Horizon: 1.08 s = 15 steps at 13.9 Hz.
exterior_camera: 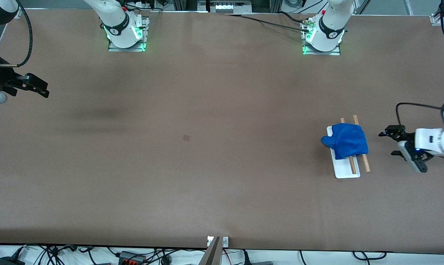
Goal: Pass towel and hang on rack
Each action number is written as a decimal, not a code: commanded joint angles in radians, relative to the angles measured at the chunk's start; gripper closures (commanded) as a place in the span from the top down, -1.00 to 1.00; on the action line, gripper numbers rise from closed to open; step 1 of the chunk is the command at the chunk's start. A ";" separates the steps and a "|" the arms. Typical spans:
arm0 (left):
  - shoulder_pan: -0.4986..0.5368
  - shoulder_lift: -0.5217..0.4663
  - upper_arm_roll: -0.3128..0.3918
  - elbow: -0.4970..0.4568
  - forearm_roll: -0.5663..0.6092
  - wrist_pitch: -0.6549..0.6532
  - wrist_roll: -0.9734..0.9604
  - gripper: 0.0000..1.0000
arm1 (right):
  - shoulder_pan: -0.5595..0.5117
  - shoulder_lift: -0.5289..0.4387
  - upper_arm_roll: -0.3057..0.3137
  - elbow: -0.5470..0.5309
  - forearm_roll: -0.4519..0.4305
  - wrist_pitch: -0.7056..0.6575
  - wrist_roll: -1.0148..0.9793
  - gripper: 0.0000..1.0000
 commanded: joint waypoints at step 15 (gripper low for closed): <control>-0.171 -0.036 0.003 0.418 -0.005 -0.349 -0.226 1.00 | -0.009 0.019 0.016 0.033 0.010 -0.002 -0.010 1.00</control>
